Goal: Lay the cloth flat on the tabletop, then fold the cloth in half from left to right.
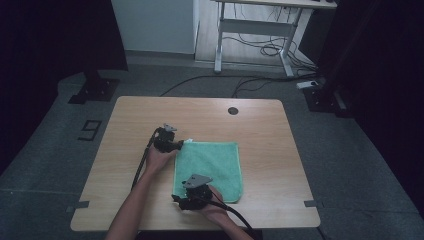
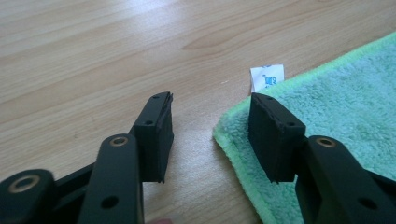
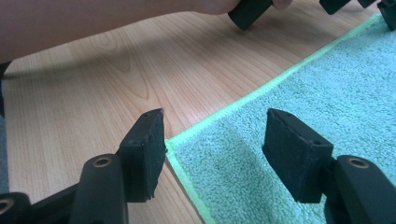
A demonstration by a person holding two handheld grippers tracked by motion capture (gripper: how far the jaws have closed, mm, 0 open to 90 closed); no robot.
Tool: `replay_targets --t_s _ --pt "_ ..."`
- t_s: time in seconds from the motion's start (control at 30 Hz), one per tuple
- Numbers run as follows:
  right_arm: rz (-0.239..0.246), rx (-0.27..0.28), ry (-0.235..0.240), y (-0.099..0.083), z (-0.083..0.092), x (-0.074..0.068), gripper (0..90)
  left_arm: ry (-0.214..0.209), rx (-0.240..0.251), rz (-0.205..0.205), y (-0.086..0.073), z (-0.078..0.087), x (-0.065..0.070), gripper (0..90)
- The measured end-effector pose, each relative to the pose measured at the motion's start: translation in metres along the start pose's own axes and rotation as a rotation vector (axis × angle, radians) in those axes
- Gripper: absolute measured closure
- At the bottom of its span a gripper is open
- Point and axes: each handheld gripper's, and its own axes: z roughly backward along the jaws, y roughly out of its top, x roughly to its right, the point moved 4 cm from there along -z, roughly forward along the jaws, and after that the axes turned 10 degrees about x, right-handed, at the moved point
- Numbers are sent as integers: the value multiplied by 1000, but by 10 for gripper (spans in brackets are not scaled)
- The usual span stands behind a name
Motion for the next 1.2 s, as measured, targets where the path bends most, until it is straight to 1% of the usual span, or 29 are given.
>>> replay_targets --t_s 0.2,0.33,0.43,0.53,0.6,0.67,0.7,0.77,0.87,0.93,1.0,1.07,1.13,1.2 --pt "6 -1 12 0 -1 -3 397 -7 -5 6 -1 -1 1 548" --pt "25 -16 24 -1 -5 -6 400 -13 -4 10 -1 -1 1 584" --pt "56 -33 18 -3 -10 -10 411 -15 -3 15 -1 -1 1 612" --pt "62 -56 -3 -5 -14 -11 450 -20 -6 18 -1 -1 1 645" --pt "69 -65 -7 -6 -15 -11 494 -25 -9 16 -1 0 2 681" --pt "90 -82 -26 -7 -15 -11 531 -29 -12 14 -1 0 2 708" --pt "91 -80 -30 -7 -15 -11 560 -34 -14 14 -1 0 2 726" --pt "86 -78 -31 -6 -15 -11 639 -41 -19 14 -1 1 3 759" --pt "84 -79 -27 -6 -15 -11 765 -58 -22 23 -1 1 3 831" --pt "76 -79 -23 -6 -14 -10 826 -56 -22 20 -1 1 4 854" --pt "57 -72 -22 -5 -13 -9 848 -58 -22 18 1 3 5 864" --pt "47 -61 -23 -4 -11 -9 854 -64 -12 23 3 6 6 867" --pt "43 -51 -22 -3 -10 -9 855 -69 -2 31 7 10 7 869" --pt "40 -38 -21 -1 -9 -10 855 -76 0 28 13 15 7 869"
